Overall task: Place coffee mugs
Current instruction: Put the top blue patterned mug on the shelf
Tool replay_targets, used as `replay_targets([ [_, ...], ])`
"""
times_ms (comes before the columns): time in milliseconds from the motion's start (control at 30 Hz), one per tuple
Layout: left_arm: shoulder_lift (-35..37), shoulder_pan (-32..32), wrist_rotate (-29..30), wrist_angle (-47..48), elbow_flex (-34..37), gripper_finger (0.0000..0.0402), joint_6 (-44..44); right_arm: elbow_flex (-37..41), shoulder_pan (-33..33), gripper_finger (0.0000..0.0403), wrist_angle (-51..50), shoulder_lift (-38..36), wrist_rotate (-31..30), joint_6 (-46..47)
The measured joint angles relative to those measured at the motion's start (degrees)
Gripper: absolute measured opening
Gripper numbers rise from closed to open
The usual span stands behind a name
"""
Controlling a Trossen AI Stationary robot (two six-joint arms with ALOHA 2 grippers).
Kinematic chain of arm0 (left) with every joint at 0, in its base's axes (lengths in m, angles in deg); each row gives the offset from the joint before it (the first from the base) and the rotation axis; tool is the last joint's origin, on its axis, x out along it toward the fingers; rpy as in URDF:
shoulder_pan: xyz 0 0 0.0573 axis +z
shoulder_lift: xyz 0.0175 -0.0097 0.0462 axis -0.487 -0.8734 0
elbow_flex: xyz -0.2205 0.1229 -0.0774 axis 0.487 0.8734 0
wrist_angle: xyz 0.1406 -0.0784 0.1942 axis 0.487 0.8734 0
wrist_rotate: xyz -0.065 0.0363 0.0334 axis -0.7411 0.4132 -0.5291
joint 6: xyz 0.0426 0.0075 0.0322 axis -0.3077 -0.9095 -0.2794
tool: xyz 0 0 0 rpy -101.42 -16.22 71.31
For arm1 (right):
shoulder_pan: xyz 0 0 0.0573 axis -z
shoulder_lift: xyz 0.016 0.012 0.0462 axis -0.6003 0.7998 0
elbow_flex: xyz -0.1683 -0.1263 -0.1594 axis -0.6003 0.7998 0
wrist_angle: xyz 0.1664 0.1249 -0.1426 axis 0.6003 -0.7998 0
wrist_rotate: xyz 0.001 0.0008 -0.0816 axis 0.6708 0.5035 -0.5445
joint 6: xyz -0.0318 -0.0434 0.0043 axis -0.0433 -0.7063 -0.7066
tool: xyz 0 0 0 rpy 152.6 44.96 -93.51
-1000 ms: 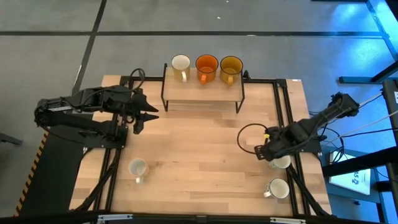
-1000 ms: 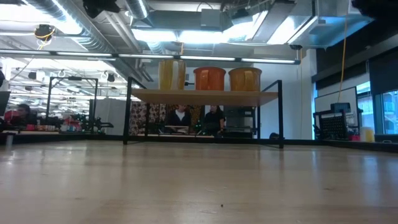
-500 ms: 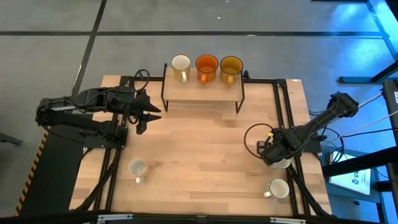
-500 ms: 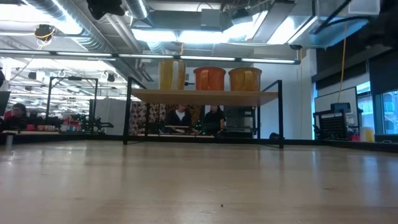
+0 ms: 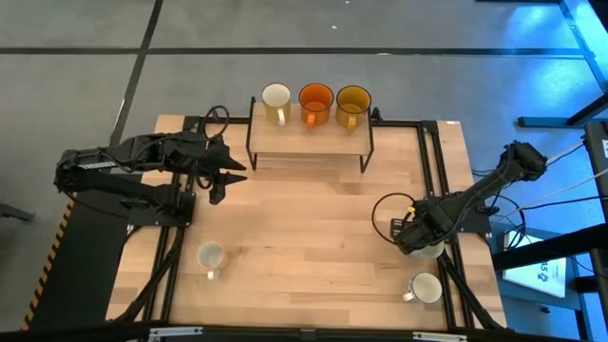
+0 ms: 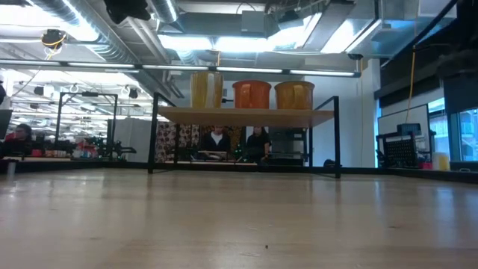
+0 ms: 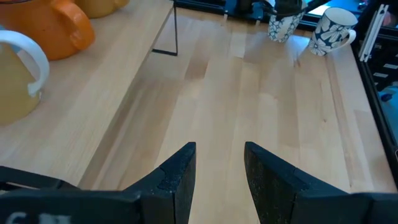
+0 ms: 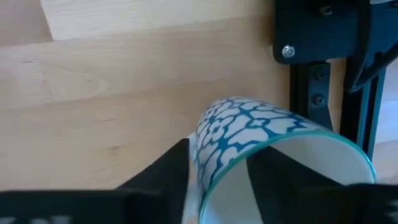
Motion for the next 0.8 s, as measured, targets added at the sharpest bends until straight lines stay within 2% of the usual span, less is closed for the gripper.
replay_targets([
  [300,0.00,0.00,0.04,-0.02,0.00,0.0131,0.01,0.20,0.00,0.0012,3.67,0.62,-2.10,-7.18],
  [567,0.00,0.00,0.04,-0.02,0.00,0.0131,0.09,-2.68,0.00,0.0008,10.18,0.70,-4.66,-27.64],
  [800,0.00,0.00,0.04,-0.02,0.00,0.0131,0.07,-12.17,0.02,0.0005,9.65,2.62,-14.96,-49.57],
])
